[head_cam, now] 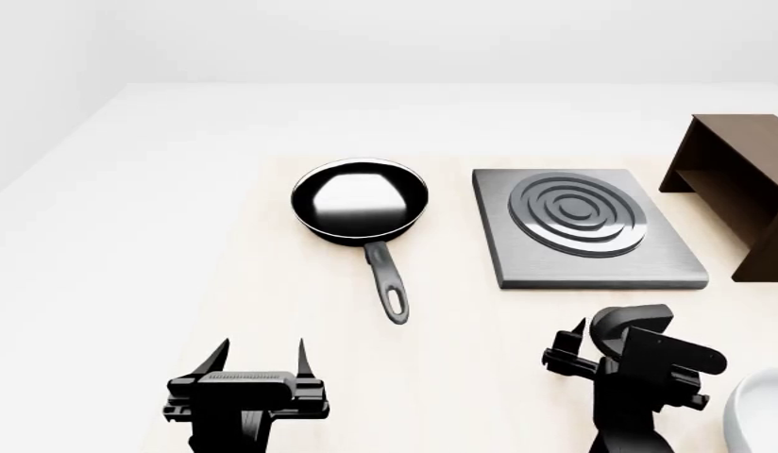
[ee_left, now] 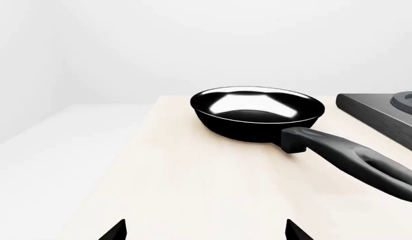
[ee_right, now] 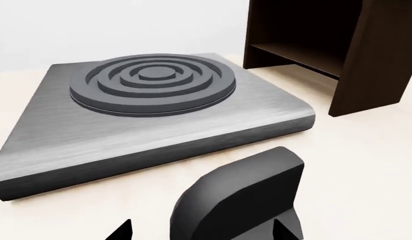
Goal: Turn on the stove.
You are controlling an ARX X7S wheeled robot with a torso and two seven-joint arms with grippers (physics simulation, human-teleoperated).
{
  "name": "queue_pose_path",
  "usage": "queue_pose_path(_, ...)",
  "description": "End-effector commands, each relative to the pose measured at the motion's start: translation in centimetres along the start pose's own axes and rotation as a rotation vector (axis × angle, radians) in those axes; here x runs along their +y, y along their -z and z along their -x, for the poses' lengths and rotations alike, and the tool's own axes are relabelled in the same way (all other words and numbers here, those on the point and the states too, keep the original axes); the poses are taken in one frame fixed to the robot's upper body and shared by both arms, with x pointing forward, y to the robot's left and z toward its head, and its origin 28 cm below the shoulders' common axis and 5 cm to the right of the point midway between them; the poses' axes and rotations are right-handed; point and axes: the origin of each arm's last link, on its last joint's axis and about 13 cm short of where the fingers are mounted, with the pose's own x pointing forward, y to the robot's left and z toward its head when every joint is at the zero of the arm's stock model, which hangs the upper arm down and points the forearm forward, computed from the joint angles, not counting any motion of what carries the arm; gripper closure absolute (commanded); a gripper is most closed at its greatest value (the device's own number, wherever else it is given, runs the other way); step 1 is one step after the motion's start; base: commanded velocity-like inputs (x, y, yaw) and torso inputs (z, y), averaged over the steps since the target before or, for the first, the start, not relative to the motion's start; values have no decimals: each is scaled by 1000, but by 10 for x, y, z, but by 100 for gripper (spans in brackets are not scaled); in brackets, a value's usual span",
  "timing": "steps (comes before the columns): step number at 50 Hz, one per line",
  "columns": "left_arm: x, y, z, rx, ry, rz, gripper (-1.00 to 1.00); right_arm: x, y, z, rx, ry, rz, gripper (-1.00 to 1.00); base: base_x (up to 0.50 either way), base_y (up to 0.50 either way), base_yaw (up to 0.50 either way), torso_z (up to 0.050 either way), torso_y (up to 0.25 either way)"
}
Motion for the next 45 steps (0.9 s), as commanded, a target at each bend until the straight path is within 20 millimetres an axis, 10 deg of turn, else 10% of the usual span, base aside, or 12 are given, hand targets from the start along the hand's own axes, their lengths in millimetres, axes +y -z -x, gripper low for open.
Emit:
queue_pose_path(1,-1,-2,2,-6,2,-2,-100,9,-13,34,-113,-86,2,-100,0,0,0,0,0)
queue_pose_path(23,-5,-12,12,-43,29,-4,-100,38,-18,135,-349,-342,73,-100,0,0,0,0,0)
queue_pose_path(45,-5,-14,14,-51,28,-6,-100,38,-17,135,-351,-348,67,-100,0,0,0,0,0)
